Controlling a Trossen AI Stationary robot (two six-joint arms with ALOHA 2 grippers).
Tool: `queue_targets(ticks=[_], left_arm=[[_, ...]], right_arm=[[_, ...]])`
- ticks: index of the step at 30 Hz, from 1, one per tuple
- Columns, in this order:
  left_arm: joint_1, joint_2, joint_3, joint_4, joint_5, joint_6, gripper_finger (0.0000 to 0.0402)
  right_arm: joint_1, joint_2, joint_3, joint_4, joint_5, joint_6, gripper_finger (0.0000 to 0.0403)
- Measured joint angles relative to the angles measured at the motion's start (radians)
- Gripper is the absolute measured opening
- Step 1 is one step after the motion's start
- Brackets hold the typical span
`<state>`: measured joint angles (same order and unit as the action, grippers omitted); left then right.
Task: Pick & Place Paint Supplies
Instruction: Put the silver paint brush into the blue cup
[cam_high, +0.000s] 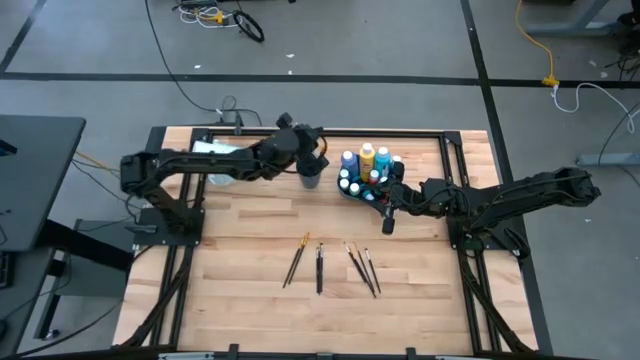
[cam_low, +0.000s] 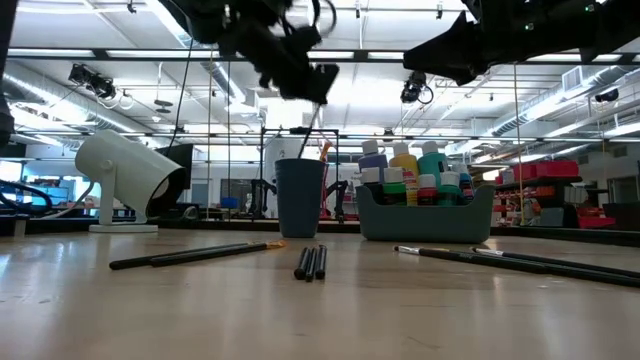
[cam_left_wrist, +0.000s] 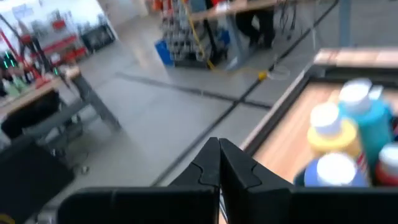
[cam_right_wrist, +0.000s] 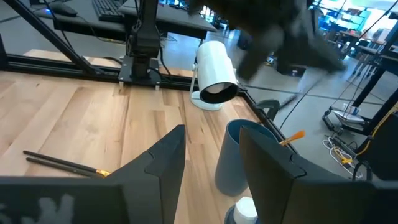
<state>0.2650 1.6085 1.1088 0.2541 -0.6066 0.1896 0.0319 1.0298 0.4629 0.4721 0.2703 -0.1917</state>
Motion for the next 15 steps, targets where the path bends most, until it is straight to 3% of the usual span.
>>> queue_targets(ticks=[7, 15], left_arm=[[-0.007, 0.13, 0.0, -0.011, -0.003, -0.1, 0.001], [-0.03, 0.122, 0.0, -0.106, -0.014, -0.139, 0.0029]], right_arm=[[0.0, 0.0, 0.0, -0.001, 0.0, 0.0, 0.0155], [0.0, 0.0, 0.0, -0.004, 0.0, 0.0, 0.0155]])
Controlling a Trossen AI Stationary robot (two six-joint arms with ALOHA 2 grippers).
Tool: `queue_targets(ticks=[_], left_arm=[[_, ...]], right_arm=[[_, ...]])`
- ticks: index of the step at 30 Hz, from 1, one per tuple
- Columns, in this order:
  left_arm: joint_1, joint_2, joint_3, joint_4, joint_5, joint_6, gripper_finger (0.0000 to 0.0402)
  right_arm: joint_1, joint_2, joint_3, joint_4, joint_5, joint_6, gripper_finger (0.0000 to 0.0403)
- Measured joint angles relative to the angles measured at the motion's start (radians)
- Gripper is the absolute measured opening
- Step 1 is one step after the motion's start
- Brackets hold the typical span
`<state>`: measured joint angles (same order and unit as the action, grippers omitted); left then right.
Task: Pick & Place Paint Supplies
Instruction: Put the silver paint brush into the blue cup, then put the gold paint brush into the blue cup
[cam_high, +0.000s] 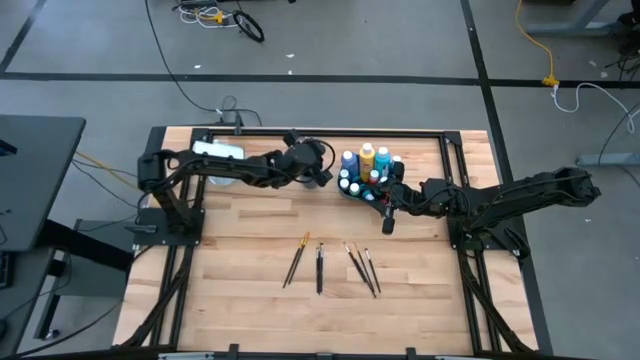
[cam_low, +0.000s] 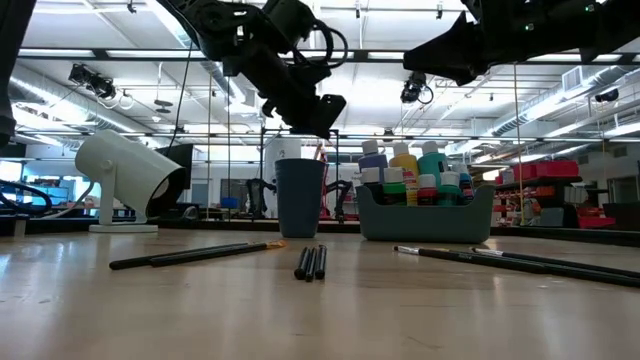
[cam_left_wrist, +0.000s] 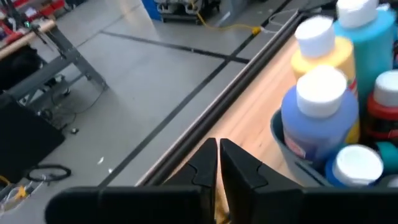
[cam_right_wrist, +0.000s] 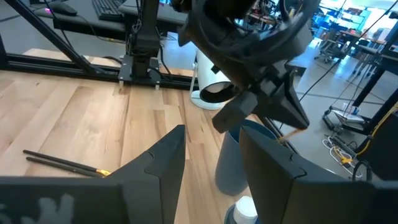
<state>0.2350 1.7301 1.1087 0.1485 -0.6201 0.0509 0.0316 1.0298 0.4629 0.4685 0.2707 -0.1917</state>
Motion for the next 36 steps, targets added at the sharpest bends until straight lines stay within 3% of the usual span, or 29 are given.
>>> queue_targets(ticks=[8, 14, 19, 28, 36], left_arm=[[-0.052, -0.025, 0.001, -0.01, -0.045, 0.017, 0.003], [-0.16, -0.131, 0.006, -0.085, -0.033, 0.018, 0.0019], [-0.254, -0.222, 0.007, -0.199, -0.04, 0.009, 0.0011], [-0.367, -0.306, -0.006, -0.405, -0.055, -0.181, 0.001], [-0.402, -0.306, -0.205, -0.25, 0.015, -0.494, 0.0009]], right_arm=[[0.0, 0.0, 0.0, 0.0, 0.0, 0.0, 0.0155], [0.0, 0.0, 0.0, -0.029, -0.002, 0.068, 0.0155], [0.0, 0.0, 0.0, -0.082, -0.085, 0.129, 0.0155], [0.001, 0.058, 0.001, -0.024, -0.21, 0.167, 0.0159], [0.002, 0.231, 0.0, 0.095, -0.307, 0.183, 0.02]])
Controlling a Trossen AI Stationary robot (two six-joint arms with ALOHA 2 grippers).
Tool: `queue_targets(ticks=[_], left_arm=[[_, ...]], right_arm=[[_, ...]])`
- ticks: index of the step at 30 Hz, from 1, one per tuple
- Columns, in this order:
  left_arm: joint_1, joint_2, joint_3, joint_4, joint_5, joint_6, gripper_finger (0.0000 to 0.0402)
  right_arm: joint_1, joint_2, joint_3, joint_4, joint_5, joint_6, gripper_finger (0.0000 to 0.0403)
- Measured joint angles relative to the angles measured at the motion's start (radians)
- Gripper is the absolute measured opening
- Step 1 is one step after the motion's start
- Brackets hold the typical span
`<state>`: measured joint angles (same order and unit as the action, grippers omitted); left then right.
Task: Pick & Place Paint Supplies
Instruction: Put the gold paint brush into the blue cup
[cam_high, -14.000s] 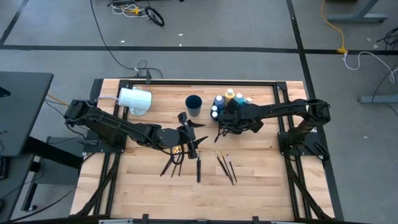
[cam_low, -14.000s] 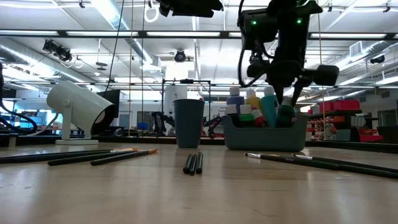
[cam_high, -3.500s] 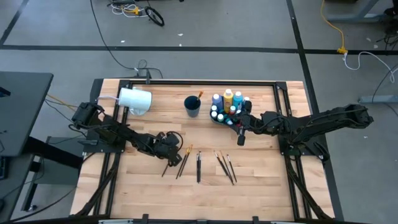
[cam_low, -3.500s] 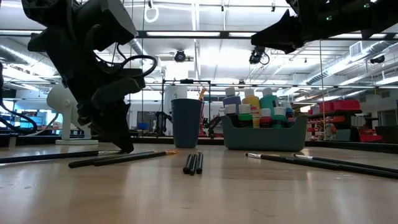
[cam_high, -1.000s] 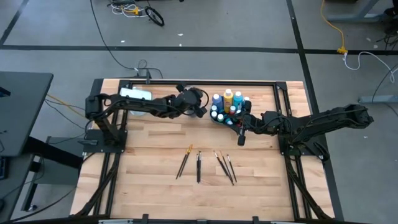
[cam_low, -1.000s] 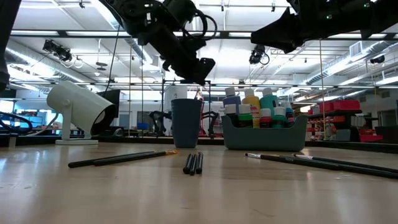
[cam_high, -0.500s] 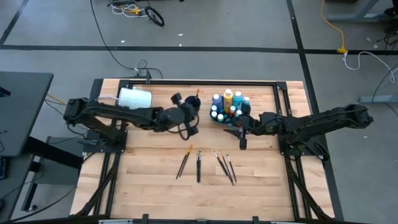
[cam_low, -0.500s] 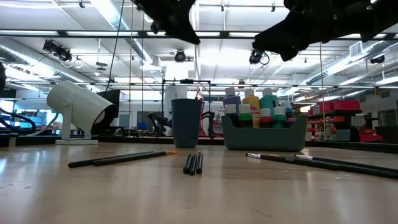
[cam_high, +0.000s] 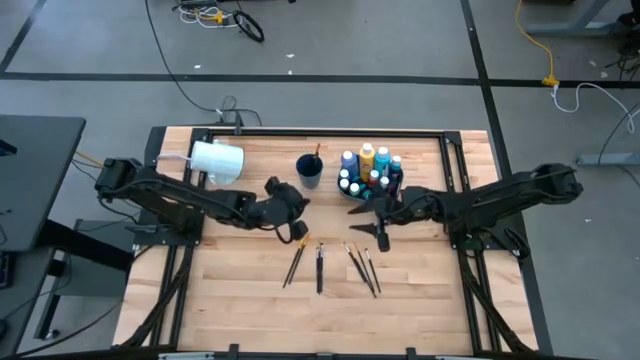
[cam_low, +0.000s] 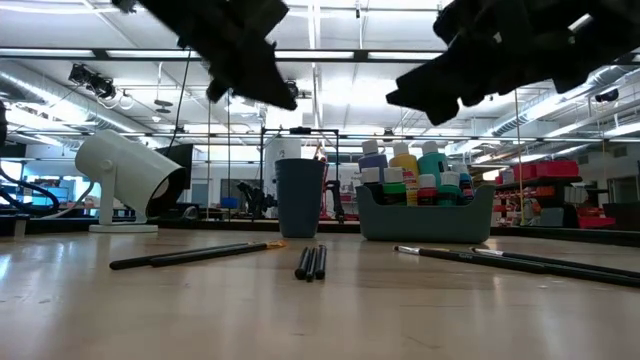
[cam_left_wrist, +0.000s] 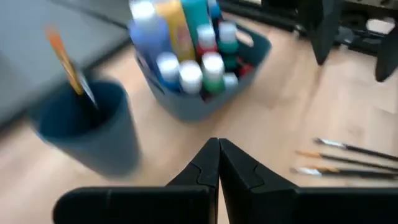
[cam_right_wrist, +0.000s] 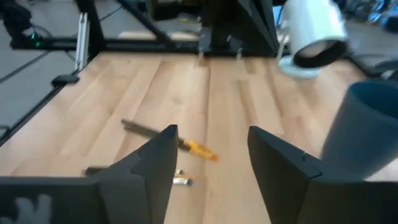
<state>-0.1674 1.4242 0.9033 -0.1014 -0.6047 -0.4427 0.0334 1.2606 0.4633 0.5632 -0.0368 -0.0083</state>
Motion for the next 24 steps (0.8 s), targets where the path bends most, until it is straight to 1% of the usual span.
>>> queue_targets(ticks=[4, 7, 10, 13, 15, 19, 21, 23, 24], left_arm=[[-0.004, 0.0, -0.096, 0.068, 0.1, -0.128, 0.0012], [-0.001, 0.012, -0.15, 0.076, 0.172, -0.234, 0.0021], [0.005, 0.032, -0.182, 0.079, 0.222, -0.26, 0.0035], [0.005, 0.07, -0.205, 0.134, 0.261, -0.268, 0.0054], [0.005, 0.114, -0.204, 0.199, 0.314, -0.258, 0.0069], [0.004, 0.195, -0.197, 0.275, 0.367, -0.25, 0.0104], [0.004, 0.213, -0.202, 0.263, 0.369, -0.252, 0.0121], [0.004, 0.258, -0.19, 0.302, 0.365, -0.251, 0.0136], [0.004, 0.258, -0.198, 0.273, 0.361, -0.251, 0.0142]], right_arm=[[0.0, 0.059, 0.0, 0.033, -0.006, -0.007, 0.0217], [0.002, 0.109, 0.022, 0.057, -0.01, 0.001, 0.0222], [0.012, 0.167, 0.067, 0.057, -0.054, -0.006, 0.0223], [0.031, 0.223, 0.119, 0.019, -0.111, -0.011, 0.0222], [0.047, 0.237, 0.147, -0.052, -0.109, -0.01, 0.022], [0.085, 0.254, 0.203, -0.209, -0.02, -0.01, 0.0216], [0.103, 0.259, 0.221, -0.244, 0.036, -0.011, 0.0215], [0.116, 0.253, 0.221, -0.264, 0.077, -0.022, 0.0215], [0.118, 0.254, 0.22, -0.265, 0.083, -0.032, 0.0215]])
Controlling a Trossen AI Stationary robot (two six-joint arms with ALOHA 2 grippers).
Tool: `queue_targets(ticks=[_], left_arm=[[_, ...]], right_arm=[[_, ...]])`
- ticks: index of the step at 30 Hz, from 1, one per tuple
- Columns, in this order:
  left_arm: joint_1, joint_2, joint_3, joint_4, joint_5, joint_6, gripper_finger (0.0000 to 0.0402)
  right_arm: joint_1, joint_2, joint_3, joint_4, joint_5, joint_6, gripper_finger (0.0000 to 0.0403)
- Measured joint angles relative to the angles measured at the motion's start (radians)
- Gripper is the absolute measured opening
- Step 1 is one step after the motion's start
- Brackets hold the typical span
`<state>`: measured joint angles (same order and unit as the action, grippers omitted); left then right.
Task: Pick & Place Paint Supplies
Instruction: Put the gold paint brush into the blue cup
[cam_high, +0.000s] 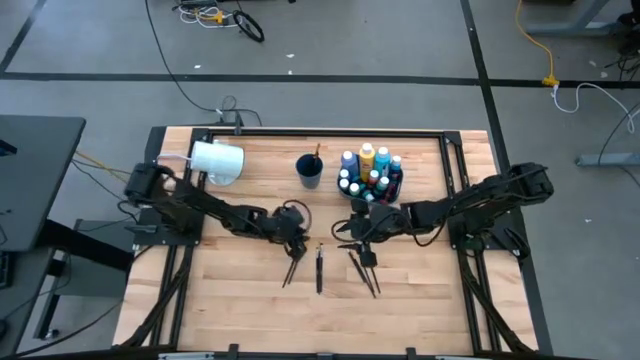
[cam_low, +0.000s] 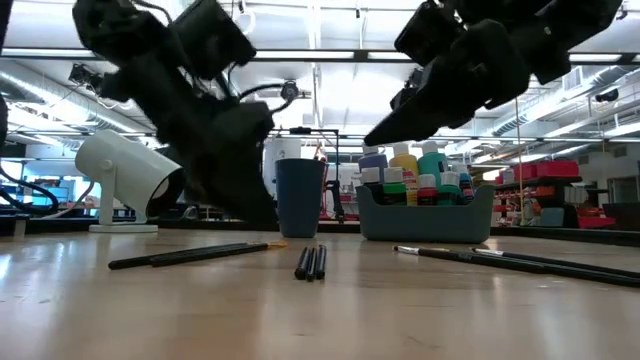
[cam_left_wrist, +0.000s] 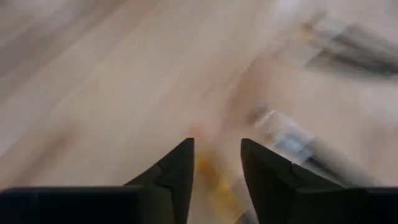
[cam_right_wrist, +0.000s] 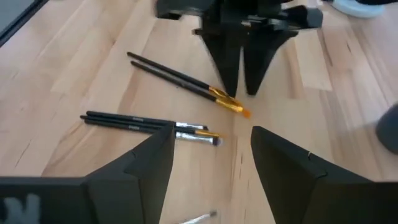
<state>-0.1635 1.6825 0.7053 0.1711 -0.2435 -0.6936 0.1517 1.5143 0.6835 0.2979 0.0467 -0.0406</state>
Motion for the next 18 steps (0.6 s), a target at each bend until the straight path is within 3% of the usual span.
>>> queue_targets(ticks=[10, 18], left_arm=[[-0.024, 0.097, 0.003, 0.015, -0.037, 0.027, 0.0165], [-0.039, 0.086, 0.003, -0.037, -0.09, 0.111, 0.0111]], right_arm=[[0.004, 0.005, 0.007, -0.005, -0.001, -0.039, 0.0214], [0.003, 0.005, 0.007, -0.003, -0.001, -0.05, 0.0214]])
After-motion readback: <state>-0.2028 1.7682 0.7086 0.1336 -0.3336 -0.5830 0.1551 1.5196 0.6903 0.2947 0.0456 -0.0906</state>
